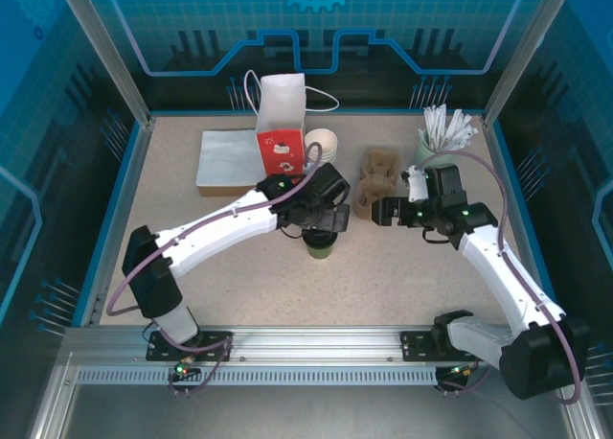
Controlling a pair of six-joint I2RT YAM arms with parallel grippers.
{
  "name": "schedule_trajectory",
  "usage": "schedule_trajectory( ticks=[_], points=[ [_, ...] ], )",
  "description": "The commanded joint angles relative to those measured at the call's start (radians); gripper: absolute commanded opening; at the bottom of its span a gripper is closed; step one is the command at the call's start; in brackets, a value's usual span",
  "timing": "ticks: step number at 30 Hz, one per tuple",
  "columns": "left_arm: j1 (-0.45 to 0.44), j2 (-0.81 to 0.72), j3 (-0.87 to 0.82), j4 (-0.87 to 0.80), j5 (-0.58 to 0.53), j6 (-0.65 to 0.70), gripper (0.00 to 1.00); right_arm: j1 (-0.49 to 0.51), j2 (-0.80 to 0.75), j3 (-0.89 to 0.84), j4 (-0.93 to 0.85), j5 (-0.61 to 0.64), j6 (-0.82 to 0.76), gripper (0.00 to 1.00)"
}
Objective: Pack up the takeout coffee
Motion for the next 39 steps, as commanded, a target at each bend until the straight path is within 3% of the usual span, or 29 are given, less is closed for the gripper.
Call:
schedule_trajectory(
  ticks=[1, 9, 13, 27, 39],
  points=[
    [0.052, -0.095, -0.062, 0.022, 0.068, -0.024, 0.97, 0.05, 0.04, 0.067, -0.052, -0.067, -0.016, 0.96],
    [0.199, -0.263, -0.335, 0.194, 0.307, -0.115, 0.86, 0.204, 0.184, 0.15, -0.08, -0.132, 0.034, 0.88],
    [0.224, -0.275, -0.401, 0.238, 0.372, -0.136, 0.85, 0.255, 0.262, 0.191, -0.08, -0.157, 0.054, 0.84],
    [0.226, -0.195, -0.433, 0.255, 0.381, -0.152, 0.76, 0.308, 0.478, 0.317, -0.061, -0.145, 0.112, 0.72],
    [0.226, -0.171, -0.45, 0.261, 0.388, -0.155, 0.72, 0.31, 0.544, 0.344, -0.074, -0.135, 0.115, 0.63]
  ],
)
